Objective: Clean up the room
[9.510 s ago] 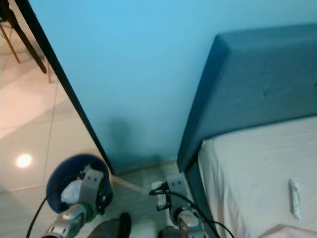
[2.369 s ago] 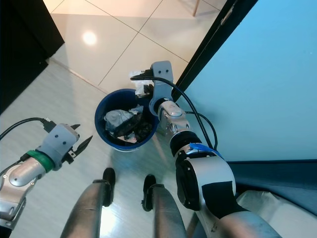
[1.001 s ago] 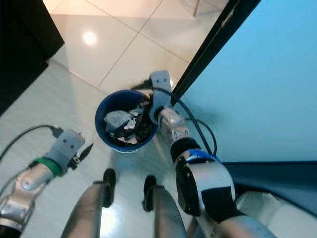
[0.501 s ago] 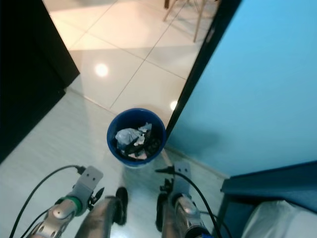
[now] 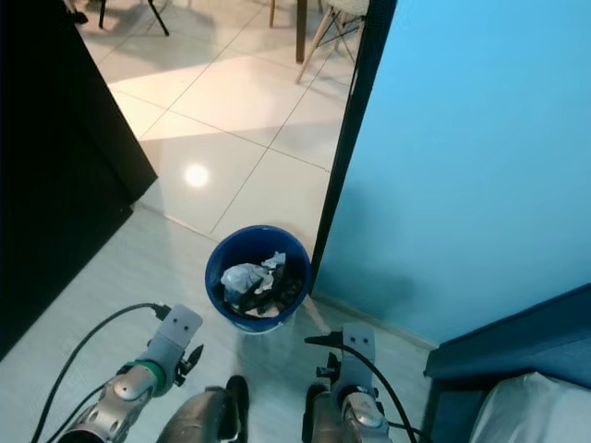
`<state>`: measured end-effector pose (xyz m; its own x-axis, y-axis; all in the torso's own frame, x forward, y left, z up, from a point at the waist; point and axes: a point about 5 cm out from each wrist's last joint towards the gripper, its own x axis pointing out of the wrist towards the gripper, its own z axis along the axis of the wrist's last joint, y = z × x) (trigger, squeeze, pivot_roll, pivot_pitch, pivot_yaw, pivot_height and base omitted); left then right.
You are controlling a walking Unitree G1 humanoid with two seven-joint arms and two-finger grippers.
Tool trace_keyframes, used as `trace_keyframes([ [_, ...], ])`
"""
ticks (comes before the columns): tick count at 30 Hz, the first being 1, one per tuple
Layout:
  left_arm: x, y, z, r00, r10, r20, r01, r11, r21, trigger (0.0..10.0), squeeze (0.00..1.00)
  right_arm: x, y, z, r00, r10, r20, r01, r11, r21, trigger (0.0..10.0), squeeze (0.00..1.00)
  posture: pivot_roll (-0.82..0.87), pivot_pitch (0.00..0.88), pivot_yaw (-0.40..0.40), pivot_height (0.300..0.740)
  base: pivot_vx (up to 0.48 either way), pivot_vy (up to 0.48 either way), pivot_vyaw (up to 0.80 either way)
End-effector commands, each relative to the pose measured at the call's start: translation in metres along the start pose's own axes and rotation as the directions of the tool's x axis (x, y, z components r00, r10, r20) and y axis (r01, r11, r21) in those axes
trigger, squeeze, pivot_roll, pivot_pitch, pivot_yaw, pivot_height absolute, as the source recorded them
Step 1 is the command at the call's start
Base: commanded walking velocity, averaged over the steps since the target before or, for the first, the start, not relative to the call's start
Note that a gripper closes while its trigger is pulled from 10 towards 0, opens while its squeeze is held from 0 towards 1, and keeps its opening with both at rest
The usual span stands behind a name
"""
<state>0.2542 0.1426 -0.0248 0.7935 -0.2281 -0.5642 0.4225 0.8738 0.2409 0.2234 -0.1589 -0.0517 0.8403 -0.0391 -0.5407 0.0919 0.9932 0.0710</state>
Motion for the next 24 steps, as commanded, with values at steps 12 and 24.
trace_keyframes([
  [12, -0.010, -0.004, -0.027, 0.998, 0.044, -0.034, -0.047, 0.994, -0.102, 10.0, 0.00, -0.006, -0.002, -0.017, 0.997, -0.017, -0.081, 0.017, 1.000, -0.006, 10.0, 0.00, 0.06, 0.074, 0.070, 0.740, 0.000, 0.000, -0.33],
  [24, -0.008, -0.014, -0.029, 0.999, -0.028, -0.038, 0.025, 0.997, -0.072, 10.0, 0.00, -0.008, -0.006, -0.024, 0.991, -0.031, -0.131, 0.027, 0.999, -0.026, 10.0, 0.00, 0.05, 0.050, 0.067, 0.740, 0.000, 0.000, -0.80],
])
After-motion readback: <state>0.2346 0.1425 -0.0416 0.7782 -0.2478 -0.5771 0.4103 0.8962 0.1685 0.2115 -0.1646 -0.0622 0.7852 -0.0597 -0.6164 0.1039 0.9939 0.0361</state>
